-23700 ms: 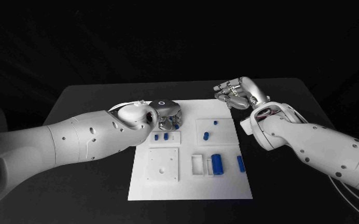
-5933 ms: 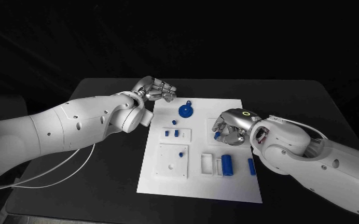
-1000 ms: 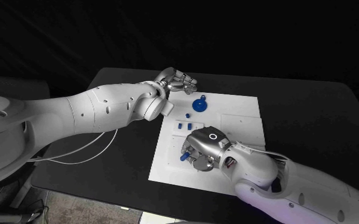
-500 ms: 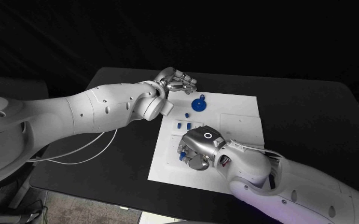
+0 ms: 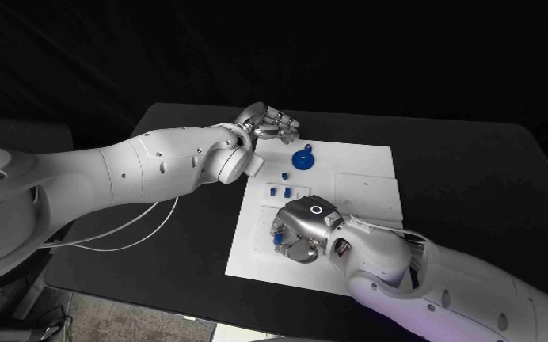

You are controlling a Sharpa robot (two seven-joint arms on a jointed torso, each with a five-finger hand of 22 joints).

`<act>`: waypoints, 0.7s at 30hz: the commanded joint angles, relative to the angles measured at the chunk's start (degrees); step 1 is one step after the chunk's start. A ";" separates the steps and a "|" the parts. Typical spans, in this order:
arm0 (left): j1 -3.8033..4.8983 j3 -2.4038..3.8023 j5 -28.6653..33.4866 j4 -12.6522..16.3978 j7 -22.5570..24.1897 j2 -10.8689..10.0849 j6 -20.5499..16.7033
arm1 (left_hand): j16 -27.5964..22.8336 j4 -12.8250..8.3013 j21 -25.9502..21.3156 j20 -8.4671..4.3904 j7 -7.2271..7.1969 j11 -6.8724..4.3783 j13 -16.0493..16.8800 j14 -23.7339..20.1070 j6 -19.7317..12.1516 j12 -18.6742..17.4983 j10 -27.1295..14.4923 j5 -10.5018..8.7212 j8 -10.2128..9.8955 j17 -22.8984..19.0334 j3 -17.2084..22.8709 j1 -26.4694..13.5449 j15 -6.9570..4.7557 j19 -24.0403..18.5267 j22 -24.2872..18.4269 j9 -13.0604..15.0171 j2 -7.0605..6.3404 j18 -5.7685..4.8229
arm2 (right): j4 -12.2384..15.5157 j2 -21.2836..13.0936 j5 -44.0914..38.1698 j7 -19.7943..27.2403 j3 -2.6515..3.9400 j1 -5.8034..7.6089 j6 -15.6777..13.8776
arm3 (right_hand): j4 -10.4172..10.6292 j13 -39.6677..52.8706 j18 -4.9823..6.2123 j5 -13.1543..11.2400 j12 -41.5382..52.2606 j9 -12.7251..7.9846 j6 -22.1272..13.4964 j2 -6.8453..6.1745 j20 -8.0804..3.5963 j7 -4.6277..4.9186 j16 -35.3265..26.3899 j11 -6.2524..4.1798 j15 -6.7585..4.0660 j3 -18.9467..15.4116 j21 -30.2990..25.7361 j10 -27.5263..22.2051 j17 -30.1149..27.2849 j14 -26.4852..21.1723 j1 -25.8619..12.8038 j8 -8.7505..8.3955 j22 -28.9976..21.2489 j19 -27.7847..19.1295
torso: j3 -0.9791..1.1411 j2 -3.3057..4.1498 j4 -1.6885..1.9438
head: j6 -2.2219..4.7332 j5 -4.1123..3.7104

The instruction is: Assemble the parts on the task board

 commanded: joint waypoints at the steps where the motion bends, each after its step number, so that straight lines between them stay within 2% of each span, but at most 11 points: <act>1: 0.03 0.03 0.29 0.14 0.43 0.07 0.73 | -0.25 0.22 -0.24 0.21 0.09 0.07 -0.03 -0.07 -0.39 0.32 0.00 0.11 -0.16 -0.04 -0.22 -0.15 0.08 0.29 -0.10 -0.03 0.49 0.20 | 0.00 -0.11 0.76 0.32 -0.04 -0.05 -0.39 | 0.00 -0.06 0.72 0.16 -0.02 -0.08 -0.75 -0.48 0.45 0.15 0.33 0.15 0.47 -0.56 -0.28 -0.75 -0.16 -0.06 0.24 -0.26 -0.18 2.76 | 0.03 0.02 -0.01 | 0.21 -0.09; 5: 0.03 0.03 0.29 0.15 0.42 0.02 0.75 | -0.24 0.23 -0.23 0.23 0.11 0.08 -0.02 -0.12 -0.45 0.32 -0.02 0.10 -0.17 -0.04 -0.22 -0.15 0.11 0.30 -0.23 -0.04 0.48 0.22 | 0.05 -0.34 1.04 0.32 -0.06 -0.05 -1.88 | 0.27 -0.08 1.23 0.16 0.02 -0.11 -1.99 -1.26 0.90 0.46 0.47 0.90 0.94 -1.76 -0.96 -3.39 -0.53 -0.17 0.56 -0.25 -0.76 2.71 | 0.03 0.02 -0.01 | 0.24 -0.23; 8: 0.03 0.03 0.29 0.15 0.39 -0.04 0.76 | -0.24 0.23 -0.23 0.23 0.11 0.08 -0.02 -0.12 -0.45 0.32 -0.02 0.10 -0.17 -0.04 -0.22 -0.15 0.11 0.30 -0.23 -0.04 0.48 0.22 | 0.15 -0.56 1.49 0.55 -0.06 -0.05 -4.37 | 0.84 -0.05 1.81 0.02 0.10 -0.12 -3.56 -1.71 1.31 0.57 0.55 1.41 1.29 -4.50 -2.14 -5.73 -1.03 -0.33 1.44 -0.24 -1.69 2.68 | 0.03 0.04 0.00 | 0.29 -0.34; 10: 0.03 0.03 0.29 0.17 0.38 -0.09 0.77 | -0.24 0.23 -0.23 0.23 0.11 0.08 -0.02 -0.12 -0.45 0.32 -0.02 0.10 -0.17 -0.04 -0.22 -0.15 0.11 0.30 -0.23 -0.04 0.48 0.22 | 0.32 -0.75 1.99 0.90 -0.06 -0.05 -6.31 | 1.86 -0.05 2.26 -0.34 0.11 -0.12 -4.50 -2.06 1.42 0.46 0.58 1.74 1.37 -7.48 -3.31 -7.45 -1.49 -0.50 2.48 -0.24 -2.68 2.64 | 0.03 0.05 0.01 | 0.37 -0.44; 13: 0.03 0.03 0.30 0.19 0.35 -0.15 0.78 | -0.24 0.23 -0.23 0.23 0.11 0.08 -0.02 -0.12 -0.45 0.32 -0.02 0.10 -0.17 -0.04 -0.22 -0.15 0.11 0.30 -0.23 -0.04 0.48 0.22 | 0.69 -1.10 2.86 1.41 -0.06 -0.05 -8.43 | 3.42 -0.07 2.58 -0.37 0.33 -0.11 -5.11 -2.57 1.53 0.17 0.79 2.05 1.46 -9.24 -3.68 -9.09 -1.84 -0.49 3.87 -0.24 -3.63 2.66 | 0.01 0.03 0.00 | 0.49 -0.59; 14: 0.03 0.03 0.30 0.20 0.34 -0.18 0.78 | -0.24 0.23 -0.23 0.23 0.11 0.08 -0.02 -0.12 -0.45 0.32 -0.02 0.10 -0.17 -0.04 -0.22 -0.15 0.11 0.30 -0.23 -0.04 0.48 0.22 | 0.87 -1.27 3.19 1.61 -0.06 -0.05 -9.20 | 4.35 -0.10 2.69 -0.28 0.31 -0.09 -5.18 -2.78 1.52 0.09 0.95 2.08 1.46 -9.98 -3.43 -9.22 -2.01 -0.43 4.46 -0.18 -4.07 2.65 | -0.01 0.01 0.01 | 0.56 -0.70; 19: 0.03 0.02 0.30 0.26 0.34 -0.28 0.82 | -0.24 0.20 -0.23 0.25 0.12 0.12 -0.03 -0.18 -0.49 0.31 -0.13 0.10 -0.16 -0.05 -0.21 -0.12 0.12 0.29 -0.33 -0.03 0.41 0.24 | 2.09 -2.52 5.80 2.76 -0.02 -0.04 -12.51 | 4.51 -0.07 2.60 -0.38 0.49 -0.11 -5.27 -2.57 1.45 -0.07 1.02 1.80 1.32 -9.88 -2.96 -8.12 -2.17 -0.44 4.85 -0.24 -4.39 2.68 | -0.03 -0.02 0.02 | 0.71 -1.08; 21: 0.03 0.02 0.30 0.30 0.36 -0.36 0.83 | -0.24 0.20 -0.23 0.25 0.12 0.12 -0.03 -0.18 -0.49 0.31 -0.13 0.10 -0.16 -0.05 -0.21 -0.12 0.12 0.29 -0.33 -0.03 0.41 0.24 | 2.79 -3.40 7.83 3.46 0.19 -0.04 -13.92 | 4.36 -0.10 2.50 -0.39 0.45 -0.11 -5.10 -2.27 1.20 0.02 1.06 1.52 1.03 -9.66 -2.71 -6.97 -2.28 -0.42 4.69 -0.23 -4.73 2.66 | -0.03 -0.02 -0.01 | 0.75 -1.35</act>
